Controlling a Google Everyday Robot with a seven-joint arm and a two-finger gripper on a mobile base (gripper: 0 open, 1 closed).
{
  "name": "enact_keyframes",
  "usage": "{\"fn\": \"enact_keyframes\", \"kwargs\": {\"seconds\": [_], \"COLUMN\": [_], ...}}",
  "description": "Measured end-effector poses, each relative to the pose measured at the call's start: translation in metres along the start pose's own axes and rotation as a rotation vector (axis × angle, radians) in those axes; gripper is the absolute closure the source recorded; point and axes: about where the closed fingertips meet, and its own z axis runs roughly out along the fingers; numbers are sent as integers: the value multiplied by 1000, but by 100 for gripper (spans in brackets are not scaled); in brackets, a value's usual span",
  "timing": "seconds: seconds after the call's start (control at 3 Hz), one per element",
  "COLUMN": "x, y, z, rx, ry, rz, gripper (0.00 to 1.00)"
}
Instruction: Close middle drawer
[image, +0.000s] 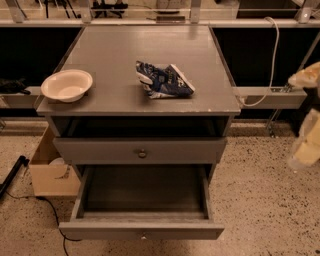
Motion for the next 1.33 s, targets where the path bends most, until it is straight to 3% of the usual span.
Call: {"fn": "enact_keyframes", "kwargs": {"seconds": [0.33, 0.67, 1.33], "x": [27, 40, 41], "y": [23, 37, 72], "z": [16, 25, 48], "rx": [-34, -59, -112], "ry": [-9, -13, 4], "rz": [37, 38, -34], "gripper": [4, 27, 73]}}
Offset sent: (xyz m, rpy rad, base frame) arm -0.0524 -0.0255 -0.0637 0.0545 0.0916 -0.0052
